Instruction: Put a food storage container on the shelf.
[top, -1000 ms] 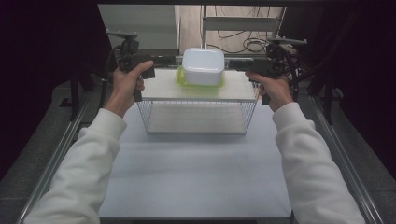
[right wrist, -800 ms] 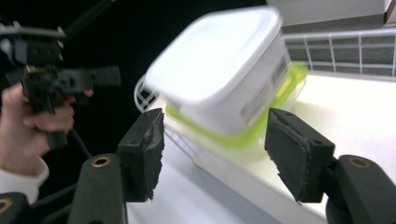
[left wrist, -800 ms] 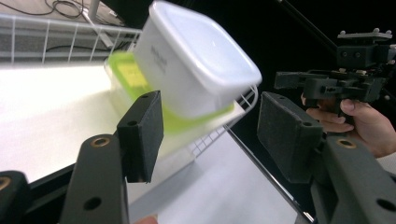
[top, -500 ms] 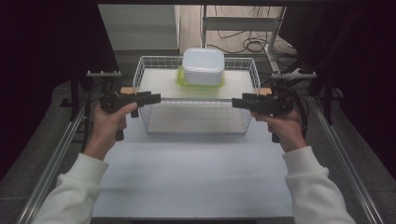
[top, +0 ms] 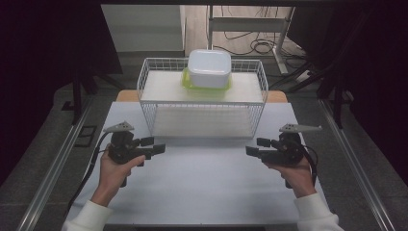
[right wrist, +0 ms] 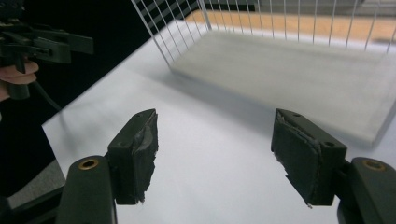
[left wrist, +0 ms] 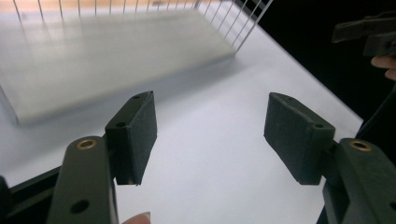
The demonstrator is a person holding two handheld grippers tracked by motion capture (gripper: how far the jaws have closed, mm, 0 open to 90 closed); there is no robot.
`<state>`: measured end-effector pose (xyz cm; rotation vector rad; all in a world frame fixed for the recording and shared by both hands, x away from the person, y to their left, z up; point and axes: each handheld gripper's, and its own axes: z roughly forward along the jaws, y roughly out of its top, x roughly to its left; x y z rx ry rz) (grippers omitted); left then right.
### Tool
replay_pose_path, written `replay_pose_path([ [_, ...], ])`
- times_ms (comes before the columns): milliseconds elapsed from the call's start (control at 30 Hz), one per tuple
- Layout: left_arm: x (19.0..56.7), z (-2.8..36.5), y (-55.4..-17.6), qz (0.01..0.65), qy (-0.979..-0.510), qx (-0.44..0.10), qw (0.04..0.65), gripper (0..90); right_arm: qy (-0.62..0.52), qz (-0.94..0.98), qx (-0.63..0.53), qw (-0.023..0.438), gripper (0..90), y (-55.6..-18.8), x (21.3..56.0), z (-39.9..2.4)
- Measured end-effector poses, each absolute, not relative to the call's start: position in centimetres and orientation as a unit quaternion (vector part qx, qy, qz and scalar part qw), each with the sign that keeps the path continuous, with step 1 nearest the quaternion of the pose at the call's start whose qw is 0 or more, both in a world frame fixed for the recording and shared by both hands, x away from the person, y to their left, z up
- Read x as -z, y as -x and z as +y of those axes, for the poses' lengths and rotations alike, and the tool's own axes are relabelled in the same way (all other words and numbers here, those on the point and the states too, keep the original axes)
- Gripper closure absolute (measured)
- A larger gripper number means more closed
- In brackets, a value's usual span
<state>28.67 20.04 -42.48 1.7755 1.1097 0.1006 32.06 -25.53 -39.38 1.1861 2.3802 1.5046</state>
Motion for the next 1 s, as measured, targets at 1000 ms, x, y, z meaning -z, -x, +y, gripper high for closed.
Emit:
replay_pose_path([
  [1000,48.8,19.6,-26.7,0.494,-0.753,-0.023,0.433,28.1,-0.408,0.807,-0.426,0.032,26.7,-29.9,47.1,-25.1],
])
